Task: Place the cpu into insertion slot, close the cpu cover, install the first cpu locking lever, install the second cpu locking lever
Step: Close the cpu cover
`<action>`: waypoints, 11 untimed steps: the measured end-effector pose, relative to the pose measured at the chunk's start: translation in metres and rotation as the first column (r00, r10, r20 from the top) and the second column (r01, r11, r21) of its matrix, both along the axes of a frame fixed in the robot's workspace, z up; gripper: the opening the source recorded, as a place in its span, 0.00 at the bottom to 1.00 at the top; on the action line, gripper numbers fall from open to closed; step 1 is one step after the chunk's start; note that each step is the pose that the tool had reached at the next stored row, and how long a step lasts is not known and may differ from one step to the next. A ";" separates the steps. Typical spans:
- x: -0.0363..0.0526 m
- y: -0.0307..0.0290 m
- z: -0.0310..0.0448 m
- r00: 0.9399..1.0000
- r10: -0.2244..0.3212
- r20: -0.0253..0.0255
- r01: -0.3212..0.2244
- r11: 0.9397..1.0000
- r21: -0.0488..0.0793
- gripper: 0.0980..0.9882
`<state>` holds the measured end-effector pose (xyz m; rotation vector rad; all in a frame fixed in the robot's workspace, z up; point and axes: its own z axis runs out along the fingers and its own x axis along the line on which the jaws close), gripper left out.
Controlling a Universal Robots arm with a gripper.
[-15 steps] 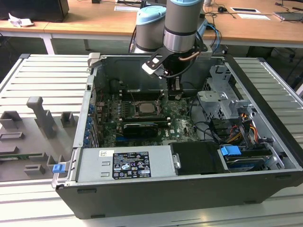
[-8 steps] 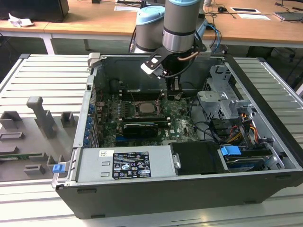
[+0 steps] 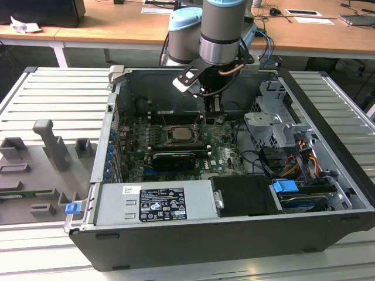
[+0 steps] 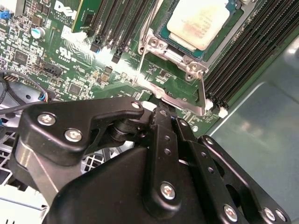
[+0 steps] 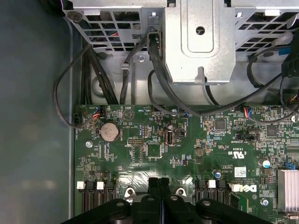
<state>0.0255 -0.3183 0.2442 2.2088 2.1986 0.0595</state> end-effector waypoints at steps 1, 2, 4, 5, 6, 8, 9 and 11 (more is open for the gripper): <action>-0.0003 0.0000 0.0000 1.000 0.000 0.000 0.000 1.000 0.000 0.01; -0.0007 0.0000 0.0000 1.000 0.000 0.000 0.000 1.000 0.000 0.01; -0.0015 0.0000 0.0000 1.000 0.000 0.000 0.000 1.000 0.000 0.01; -0.0020 0.0000 0.0000 1.000 0.000 0.000 0.000 1.000 0.000 0.01; -0.0026 0.0000 0.0000 1.000 0.000 0.000 0.000 1.000 0.000 0.01; -0.0037 0.0000 0.0000 1.000 0.000 0.000 0.000 1.000 0.000 0.01; -0.0041 0.0000 0.0000 1.000 0.000 0.000 0.000 1.000 0.000 0.01; -0.0046 0.0000 0.0000 1.000 0.000 0.000 0.000 1.000 0.000 0.01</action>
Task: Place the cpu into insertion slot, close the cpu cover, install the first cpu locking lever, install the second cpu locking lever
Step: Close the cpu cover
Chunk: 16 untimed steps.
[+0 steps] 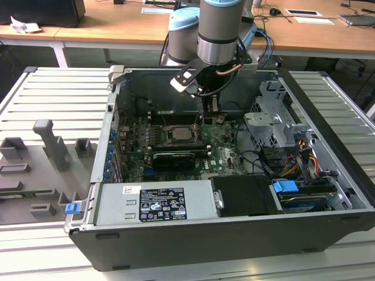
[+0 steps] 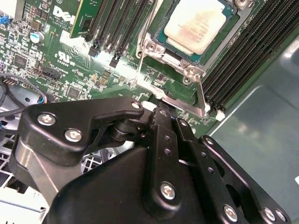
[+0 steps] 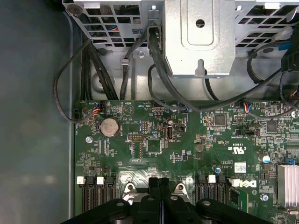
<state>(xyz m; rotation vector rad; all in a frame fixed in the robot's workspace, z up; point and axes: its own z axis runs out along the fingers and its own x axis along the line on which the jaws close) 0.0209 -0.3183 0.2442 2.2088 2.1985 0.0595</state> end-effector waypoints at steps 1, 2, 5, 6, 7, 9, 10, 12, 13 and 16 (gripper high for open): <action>-0.0002 0.0000 0.0000 1.000 0.000 0.000 0.000 1.000 0.000 0.01; -0.0006 0.0000 0.0000 1.000 0.000 0.000 0.000 1.000 0.000 0.01; -0.0020 0.0000 0.0000 1.000 0.000 0.000 0.000 1.000 0.000 0.01; -0.0022 0.0000 0.0000 1.000 0.000 0.000 0.000 1.000 0.000 0.01; -0.0025 0.0000 0.0000 1.000 0.000 0.000 0.000 1.000 0.000 0.01; -0.0032 0.0000 0.0000 1.000 0.000 0.000 0.000 1.000 0.000 0.01; -0.0037 0.0000 0.0000 1.000 0.000 0.000 0.000 1.000 0.000 0.01; -0.0044 0.0000 0.0000 1.000 0.000 0.000 0.000 1.000 0.000 0.01; -0.0048 0.0000 0.0000 1.000 0.000 0.000 0.000 1.000 0.000 0.01; -0.0062 0.0000 0.0000 1.000 0.000 0.000 0.000 1.000 0.000 0.01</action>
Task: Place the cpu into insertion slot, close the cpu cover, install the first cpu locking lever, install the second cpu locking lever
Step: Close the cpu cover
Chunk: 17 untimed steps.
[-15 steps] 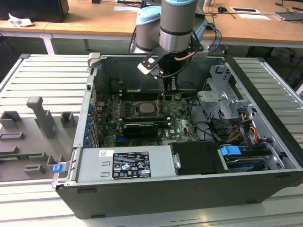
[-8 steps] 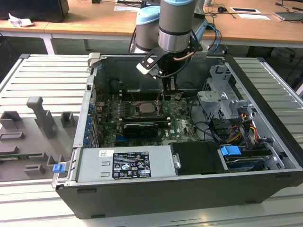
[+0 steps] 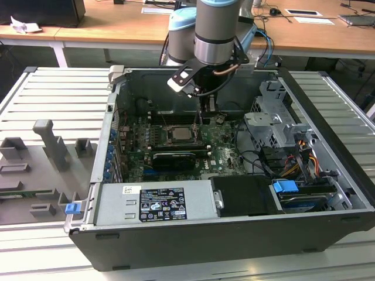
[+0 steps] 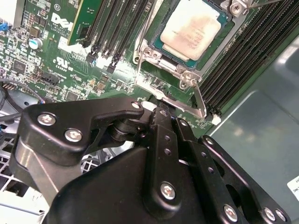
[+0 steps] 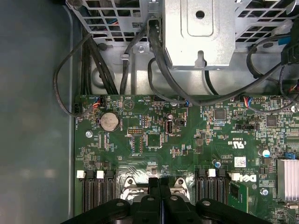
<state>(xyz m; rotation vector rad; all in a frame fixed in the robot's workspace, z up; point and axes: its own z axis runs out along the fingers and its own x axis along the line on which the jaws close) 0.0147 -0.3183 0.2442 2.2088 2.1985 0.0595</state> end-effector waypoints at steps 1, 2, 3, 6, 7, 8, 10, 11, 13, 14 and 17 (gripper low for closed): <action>-0.0003 0.0000 0.0000 1.000 0.000 0.000 0.000 1.000 0.000 0.01; -0.0006 0.0000 0.0000 1.000 0.000 0.000 0.000 1.000 0.000 0.01; -0.0010 0.0000 0.0000 1.000 0.000 0.000 0.000 1.000 0.000 0.01; -0.0027 0.0000 0.0000 1.000 0.000 0.000 0.000 1.000 0.000 0.01; -0.0030 0.0000 0.0000 1.000 0.000 0.000 0.000 1.000 0.000 0.01; -0.0034 0.0000 0.0000 1.000 0.000 0.000 0.000 1.000 0.000 0.01; -0.0046 0.0000 0.0000 1.000 0.000 0.000 0.000 1.000 0.000 0.01; -0.0052 0.0000 0.0000 1.000 0.000 0.000 0.000 1.000 0.000 0.01; -0.0065 0.0000 0.0000 1.000 0.000 0.000 0.000 1.000 0.000 0.01; -0.0069 0.0000 0.0000 1.000 0.000 0.000 0.000 1.000 0.000 0.01; -0.0081 0.0000 0.0000 1.000 0.000 0.000 0.000 1.000 0.000 0.01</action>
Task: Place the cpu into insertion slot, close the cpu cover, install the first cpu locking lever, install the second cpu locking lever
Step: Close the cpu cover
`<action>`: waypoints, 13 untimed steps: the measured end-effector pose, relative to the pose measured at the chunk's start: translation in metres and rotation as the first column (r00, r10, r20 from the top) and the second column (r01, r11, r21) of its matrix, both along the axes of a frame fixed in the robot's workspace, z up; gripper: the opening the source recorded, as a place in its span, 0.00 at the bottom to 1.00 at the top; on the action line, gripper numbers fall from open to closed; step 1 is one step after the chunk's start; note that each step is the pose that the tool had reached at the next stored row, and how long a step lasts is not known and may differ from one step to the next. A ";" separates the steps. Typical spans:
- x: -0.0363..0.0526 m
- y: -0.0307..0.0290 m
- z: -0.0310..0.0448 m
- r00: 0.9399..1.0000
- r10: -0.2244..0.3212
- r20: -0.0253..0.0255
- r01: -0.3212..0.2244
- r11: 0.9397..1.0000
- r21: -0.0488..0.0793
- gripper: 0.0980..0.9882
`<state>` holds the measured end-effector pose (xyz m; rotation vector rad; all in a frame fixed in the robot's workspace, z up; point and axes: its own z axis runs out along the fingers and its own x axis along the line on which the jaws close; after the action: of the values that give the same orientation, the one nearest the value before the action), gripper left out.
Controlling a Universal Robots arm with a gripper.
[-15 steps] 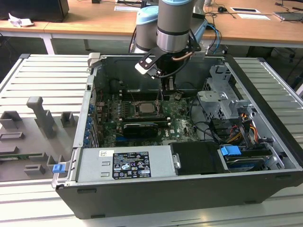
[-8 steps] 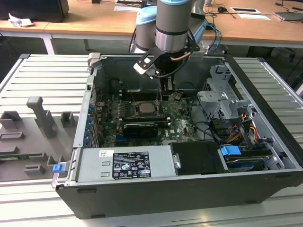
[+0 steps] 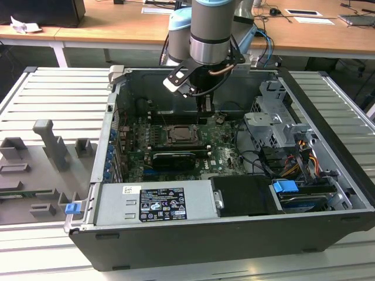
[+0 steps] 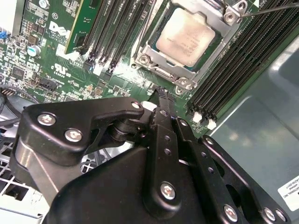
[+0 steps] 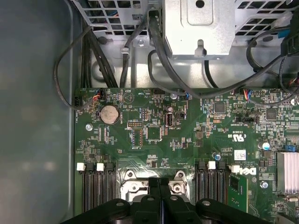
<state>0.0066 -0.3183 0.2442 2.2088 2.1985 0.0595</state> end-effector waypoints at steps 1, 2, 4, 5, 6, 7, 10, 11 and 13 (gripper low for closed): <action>-0.0005 0.0000 0.0000 1.000 0.000 0.000 0.000 1.000 0.000 0.01; -0.0019 0.0000 0.0000 1.000 0.000 0.000 0.000 1.000 0.000 0.01; -0.0058 0.0001 -0.0005 1.000 0.000 0.000 0.000 1.000 0.000 0.01; -0.0064 0.0001 -0.0016 1.000 0.000 0.000 0.000 1.000 0.000 0.01; -0.0079 0.0000 -0.0034 1.000 0.001 0.000 -0.001 1.000 0.000 0.01; -0.0107 0.0000 -0.0059 1.000 0.003 0.000 -0.003 1.000 0.000 0.01; -0.0162 0.0000 -0.0066 1.000 0.010 0.000 -0.010 1.000 0.000 0.01; -0.0178 0.0000 -0.0067 1.000 0.011 0.000 -0.011 1.000 0.000 0.01; -0.0226 0.0000 -0.0067 1.000 0.012 0.000 -0.012 1.000 0.000 0.01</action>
<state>-0.0160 -0.3183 0.2375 2.1961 2.2118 0.0603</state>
